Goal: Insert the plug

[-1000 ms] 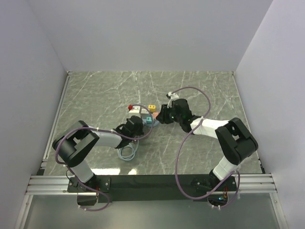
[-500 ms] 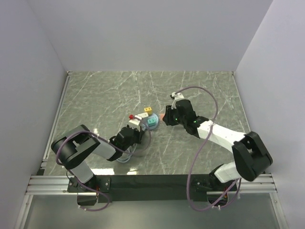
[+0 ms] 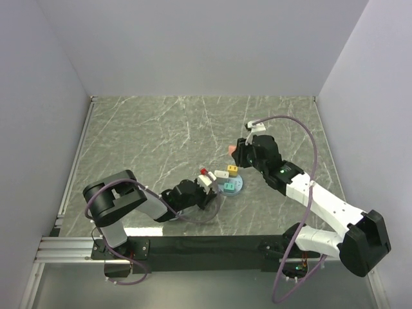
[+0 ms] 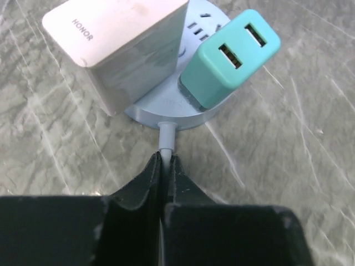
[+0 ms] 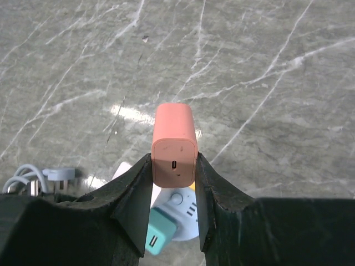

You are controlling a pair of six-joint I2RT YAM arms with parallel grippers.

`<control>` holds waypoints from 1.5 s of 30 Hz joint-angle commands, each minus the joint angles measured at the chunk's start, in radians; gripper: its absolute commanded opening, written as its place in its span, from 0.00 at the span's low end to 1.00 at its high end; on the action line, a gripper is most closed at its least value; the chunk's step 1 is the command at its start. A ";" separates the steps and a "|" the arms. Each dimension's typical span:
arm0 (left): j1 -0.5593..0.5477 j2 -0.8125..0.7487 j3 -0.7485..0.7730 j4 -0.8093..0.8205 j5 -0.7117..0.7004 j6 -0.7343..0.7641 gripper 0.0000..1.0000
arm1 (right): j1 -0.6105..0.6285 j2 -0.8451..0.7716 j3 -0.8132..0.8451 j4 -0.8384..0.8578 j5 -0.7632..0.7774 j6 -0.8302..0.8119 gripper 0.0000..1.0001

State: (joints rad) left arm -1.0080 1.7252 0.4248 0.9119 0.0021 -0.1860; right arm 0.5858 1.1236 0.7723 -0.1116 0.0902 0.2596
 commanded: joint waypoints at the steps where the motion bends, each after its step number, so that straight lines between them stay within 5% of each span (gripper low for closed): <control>1: -0.009 0.039 0.025 -0.198 -0.091 -0.021 0.11 | -0.003 -0.053 -0.004 -0.048 0.016 -0.013 0.00; 5: -0.015 0.002 0.014 -0.235 -0.198 -0.062 0.27 | -0.004 -0.105 -0.005 -0.120 0.016 -0.013 0.00; 7: -0.014 -0.021 -0.003 -0.235 -0.235 -0.082 0.42 | -0.004 -0.133 0.001 -0.175 0.031 -0.019 0.00; 8: -0.014 -0.048 -0.004 -0.243 -0.244 -0.086 0.51 | -0.004 -0.142 0.014 -0.195 0.034 -0.023 0.00; 9: -0.015 -0.062 -0.006 -0.249 -0.248 -0.093 0.79 | -0.004 -0.146 0.021 -0.216 0.037 -0.028 0.00; 12: -0.014 -0.128 -0.020 -0.271 -0.254 -0.093 0.99 | -0.006 -0.147 0.048 -0.321 0.043 -0.037 0.00; 21: -0.003 -0.439 -0.090 -0.242 -0.197 -0.075 0.98 | -0.035 -0.071 0.117 -0.480 -0.050 -0.059 0.00; 25: 0.095 -0.526 -0.037 -0.246 -0.161 -0.124 0.98 | -0.035 -0.002 0.140 -0.500 -0.119 -0.065 0.00; 35: 0.123 -0.300 0.184 -0.176 -0.172 -0.185 0.99 | -0.035 0.129 0.199 -0.553 -0.187 -0.042 0.00; 45: 0.131 -0.168 0.195 -0.111 -0.099 -0.222 0.99 | -0.035 0.174 0.229 -0.614 -0.144 0.053 0.00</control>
State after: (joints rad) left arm -0.8803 1.5352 0.5987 0.7174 -0.1436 -0.3813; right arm 0.5556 1.3087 0.9501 -0.6949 -0.0853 0.2703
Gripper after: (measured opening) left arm 0.994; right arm 0.396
